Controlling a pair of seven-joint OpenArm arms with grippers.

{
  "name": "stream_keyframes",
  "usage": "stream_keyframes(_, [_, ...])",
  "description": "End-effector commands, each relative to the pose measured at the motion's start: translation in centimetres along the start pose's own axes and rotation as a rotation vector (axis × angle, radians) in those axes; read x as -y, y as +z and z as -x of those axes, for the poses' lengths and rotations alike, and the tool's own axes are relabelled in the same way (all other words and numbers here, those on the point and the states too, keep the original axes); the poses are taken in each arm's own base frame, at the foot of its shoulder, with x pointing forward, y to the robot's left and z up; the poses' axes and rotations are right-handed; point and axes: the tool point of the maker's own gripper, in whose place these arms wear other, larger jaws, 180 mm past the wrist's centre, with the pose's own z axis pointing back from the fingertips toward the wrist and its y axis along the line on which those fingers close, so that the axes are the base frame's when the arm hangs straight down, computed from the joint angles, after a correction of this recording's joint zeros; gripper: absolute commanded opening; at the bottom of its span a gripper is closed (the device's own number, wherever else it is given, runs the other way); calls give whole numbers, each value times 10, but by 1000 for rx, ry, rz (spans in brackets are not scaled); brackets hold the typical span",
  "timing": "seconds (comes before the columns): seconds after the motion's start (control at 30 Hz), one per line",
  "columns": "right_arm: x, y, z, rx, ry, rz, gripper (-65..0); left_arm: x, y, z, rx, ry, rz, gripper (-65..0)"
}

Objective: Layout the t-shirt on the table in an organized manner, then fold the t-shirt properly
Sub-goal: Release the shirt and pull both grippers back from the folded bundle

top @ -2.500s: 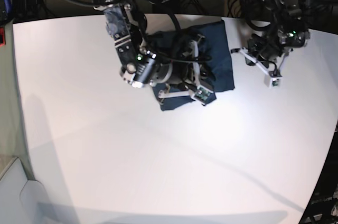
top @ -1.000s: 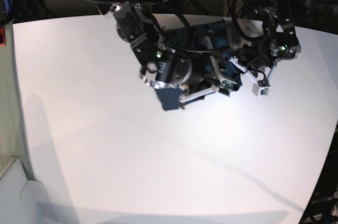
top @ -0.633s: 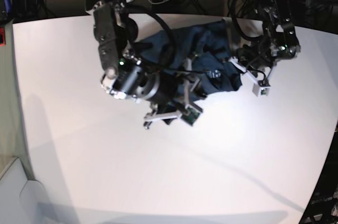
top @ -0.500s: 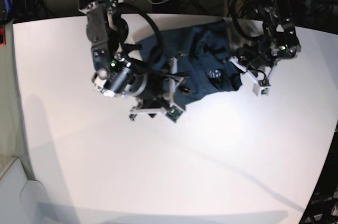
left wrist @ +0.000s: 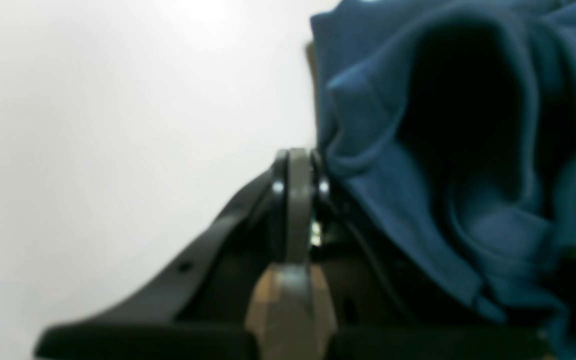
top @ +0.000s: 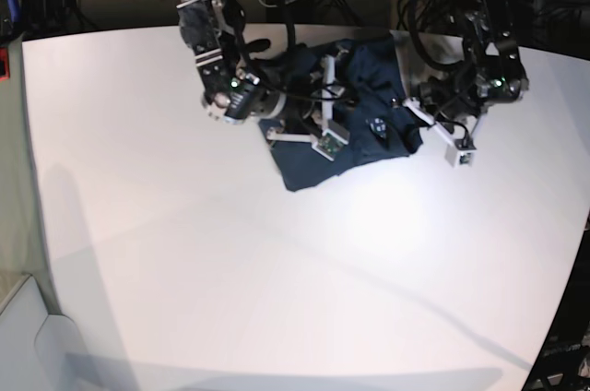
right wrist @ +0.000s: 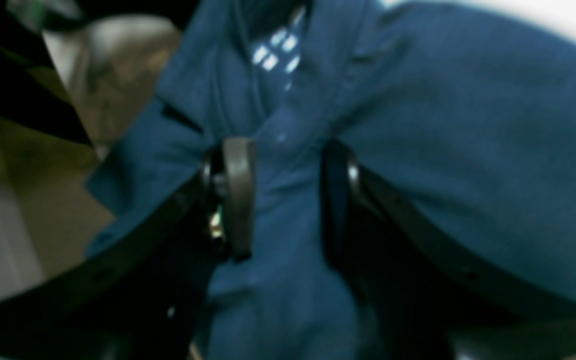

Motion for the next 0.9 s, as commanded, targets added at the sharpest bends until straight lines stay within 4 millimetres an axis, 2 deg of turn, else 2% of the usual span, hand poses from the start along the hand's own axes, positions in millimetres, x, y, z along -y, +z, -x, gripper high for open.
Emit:
stream_keyframes(0.0, [-1,-2,-14,47,1,-13,-441,-4,7,-9,22,-15,-20,-649])
stream_keyframes(0.1, [-10,-14,-7,34,-4,-52,-440,-2,16,-14,48,-33,-27,-649])
stream_keyframes(0.27, [-5,-19,-9,26,6,-57,-440,-1,25,-23,77,-55,-35,-649])
stream_keyframes(0.33, [0,-14,-18,44,28,-41,-440,-5,27,-21,72,-63,-46,-649])
stream_keyframes(0.47, [3,6,-48,121,89,2,-440,-14,31,-10,59,-49,-66,-649])
stream_keyframes(0.7, [14,25,-60,86,158,62,-439,-49,57,-6,101,15,-158,-641])
stream_keyframes(0.77, [15,28,-61,80,164,71,-439,-52,64,-3,110,26,-161,-608])
stream_keyframes(0.87, [17,35,-65,82,184,90,-431,-56,77,1,137,64,-138,-463])
